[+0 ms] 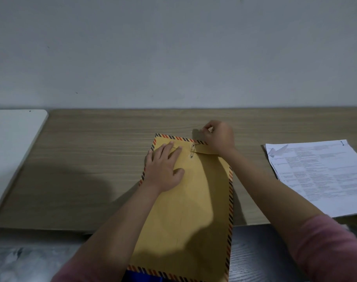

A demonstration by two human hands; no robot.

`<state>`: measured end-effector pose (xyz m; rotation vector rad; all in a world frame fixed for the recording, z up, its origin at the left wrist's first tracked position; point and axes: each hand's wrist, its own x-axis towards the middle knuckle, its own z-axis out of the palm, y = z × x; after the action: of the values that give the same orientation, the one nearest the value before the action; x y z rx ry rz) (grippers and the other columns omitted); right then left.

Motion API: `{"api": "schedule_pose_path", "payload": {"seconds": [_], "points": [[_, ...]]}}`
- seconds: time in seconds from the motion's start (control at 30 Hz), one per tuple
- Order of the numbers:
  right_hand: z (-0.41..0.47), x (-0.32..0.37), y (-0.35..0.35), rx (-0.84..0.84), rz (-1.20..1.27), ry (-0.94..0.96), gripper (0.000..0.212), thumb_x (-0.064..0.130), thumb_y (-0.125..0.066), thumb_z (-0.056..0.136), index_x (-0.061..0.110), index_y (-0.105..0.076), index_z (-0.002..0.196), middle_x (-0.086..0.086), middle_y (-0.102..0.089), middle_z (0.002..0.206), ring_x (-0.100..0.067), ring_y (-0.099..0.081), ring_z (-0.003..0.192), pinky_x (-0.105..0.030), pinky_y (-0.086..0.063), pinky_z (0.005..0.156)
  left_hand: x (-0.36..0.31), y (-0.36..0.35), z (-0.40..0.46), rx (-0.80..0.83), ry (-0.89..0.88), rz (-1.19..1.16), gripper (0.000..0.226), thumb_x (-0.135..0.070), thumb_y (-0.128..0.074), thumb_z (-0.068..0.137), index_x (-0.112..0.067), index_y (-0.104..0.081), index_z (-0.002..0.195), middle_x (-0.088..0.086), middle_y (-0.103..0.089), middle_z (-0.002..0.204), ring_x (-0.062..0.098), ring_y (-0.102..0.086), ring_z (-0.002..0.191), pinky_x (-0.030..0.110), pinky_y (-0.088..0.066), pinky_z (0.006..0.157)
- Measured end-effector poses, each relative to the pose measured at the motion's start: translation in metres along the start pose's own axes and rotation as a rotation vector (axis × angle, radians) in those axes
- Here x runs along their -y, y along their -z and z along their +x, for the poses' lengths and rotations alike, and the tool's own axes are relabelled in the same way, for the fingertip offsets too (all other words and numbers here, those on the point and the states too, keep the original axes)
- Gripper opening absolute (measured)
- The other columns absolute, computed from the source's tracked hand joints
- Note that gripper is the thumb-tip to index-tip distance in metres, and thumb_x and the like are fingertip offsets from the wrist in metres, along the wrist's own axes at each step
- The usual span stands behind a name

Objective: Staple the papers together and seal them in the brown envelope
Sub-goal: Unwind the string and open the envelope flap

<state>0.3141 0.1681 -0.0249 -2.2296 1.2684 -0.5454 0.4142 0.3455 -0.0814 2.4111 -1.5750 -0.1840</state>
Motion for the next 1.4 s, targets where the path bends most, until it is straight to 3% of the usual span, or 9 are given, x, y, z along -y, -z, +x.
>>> {"api": "schedule_pose_path", "payload": {"seconds": [0.1, 0.2, 0.3, 0.37, 0.67, 0.93, 1.2, 1.3, 1.4], "points": [[0.004, 0.015, -0.013, 0.017, 0.028, 0.059, 0.014, 0.020, -0.061, 0.085, 0.011, -0.070, 0.088, -0.010, -0.072, 0.086, -0.027, -0.063, 0.079, -0.025, -0.035, 0.060, 0.000, -0.001, 0.000, 0.000, 0.000, 0.011, 0.076, -0.052, -0.023, 0.072, -0.034, -0.028, 0.146, -0.002, -0.023, 0.156, 0.022, -0.020, 0.143, 0.055, -0.016, 0.113], [-0.001, 0.023, -0.018, 0.033, 0.066, 0.170, 0.014, 0.022, -0.063, 0.085, 0.010, -0.070, 0.090, -0.007, -0.069, 0.076, -0.015, -0.056, 0.063, -0.023, -0.032, 0.056, 0.000, -0.002, 0.000, 0.017, -0.001, 0.023, 0.076, -0.053, -0.021, 0.073, -0.034, -0.025, 0.147, -0.003, -0.020, 0.157, 0.022, -0.017, 0.144, 0.055, -0.014, 0.113], [-0.013, 0.022, -0.015, 0.012, 0.154, 0.278, 0.014, 0.022, -0.067, 0.084, 0.008, -0.070, 0.086, 0.016, -0.049, 0.053, -0.002, -0.044, 0.045, -0.017, -0.029, 0.048, 0.001, -0.002, 0.001, 0.024, 0.005, 0.016, 0.076, -0.054, -0.020, 0.073, -0.033, -0.024, 0.146, -0.003, -0.018, 0.158, 0.021, -0.015, 0.144, 0.055, -0.012, 0.114], [-0.020, 0.016, -0.012, -0.012, 0.206, 0.311, 0.012, 0.020, -0.069, 0.083, 0.008, -0.071, 0.083, 0.022, -0.040, 0.050, 0.001, -0.048, 0.048, -0.010, -0.029, 0.047, 0.001, -0.002, 0.001, 0.020, 0.008, 0.008, 0.076, -0.054, -0.021, 0.073, -0.033, -0.025, 0.146, -0.003, -0.017, 0.158, 0.022, -0.015, 0.144, 0.056, -0.011, 0.114], [-0.078, -0.017, 0.005, 0.091, 0.398, 0.182, 0.005, 0.018, -0.073, 0.080, 0.014, -0.070, 0.078, 0.007, -0.042, 0.049, -0.004, -0.036, 0.045, -0.014, -0.028, 0.047, -0.001, 0.000, 0.001, 0.025, 0.008, 0.010, 0.079, -0.056, -0.018, 0.072, -0.034, -0.023, 0.147, -0.002, -0.016, 0.158, 0.022, -0.015, 0.144, 0.054, -0.011, 0.114], [-0.121, -0.030, -0.001, 0.260, 0.293, 0.114, 0.008, 0.022, -0.069, 0.083, 0.015, -0.068, 0.081, 0.002, -0.046, 0.053, -0.005, -0.036, 0.047, -0.016, -0.032, 0.050, -0.002, 0.000, 0.002, 0.056, 0.023, -0.007, 0.073, -0.050, -0.031, 0.079, -0.033, -0.018, 0.149, -0.002, -0.014, 0.159, 0.022, -0.011, 0.145, 0.055, -0.008, 0.114], [-0.123, -0.044, 0.021, -0.132, 0.279, -0.104, 0.009, 0.012, -0.064, 0.081, 0.011, -0.059, 0.073, 0.006, -0.046, 0.053, -0.006, -0.043, 0.048, -0.014, -0.033, 0.046, -0.003, 0.002, 0.002, 0.090, 0.034, -0.002, 0.074, -0.049, -0.028, 0.078, -0.034, -0.014, 0.149, -0.003, -0.009, 0.160, 0.021, -0.008, 0.146, 0.055, -0.006, 0.115], [-0.118, -0.048, 0.029, -0.288, 0.225, -0.159, 0.004, 0.013, -0.061, 0.083, 0.010, -0.059, 0.080, -0.001, -0.056, 0.073, -0.010, -0.050, 0.065, -0.017, -0.038, 0.057, -0.004, 0.003, 0.003, 0.102, 0.037, 0.003, 0.074, -0.049, -0.027, 0.078, -0.034, -0.013, 0.150, -0.003, -0.008, 0.160, 0.021, -0.007, 0.146, 0.054, -0.005, 0.116], [-0.112, -0.047, 0.024, -0.434, 0.207, -0.146, 0.010, 0.015, -0.060, 0.084, 0.010, -0.059, 0.092, -0.007, -0.046, 0.103, -0.017, -0.047, 0.089, -0.028, -0.049, 0.073, -0.003, 0.004, 0.002, 0.111, 0.014, 0.015, 0.074, -0.050, -0.026, 0.078, -0.034, -0.013, 0.150, -0.004, -0.007, 0.160, 0.020, -0.006, 0.146, 0.054, -0.005, 0.116]]}}
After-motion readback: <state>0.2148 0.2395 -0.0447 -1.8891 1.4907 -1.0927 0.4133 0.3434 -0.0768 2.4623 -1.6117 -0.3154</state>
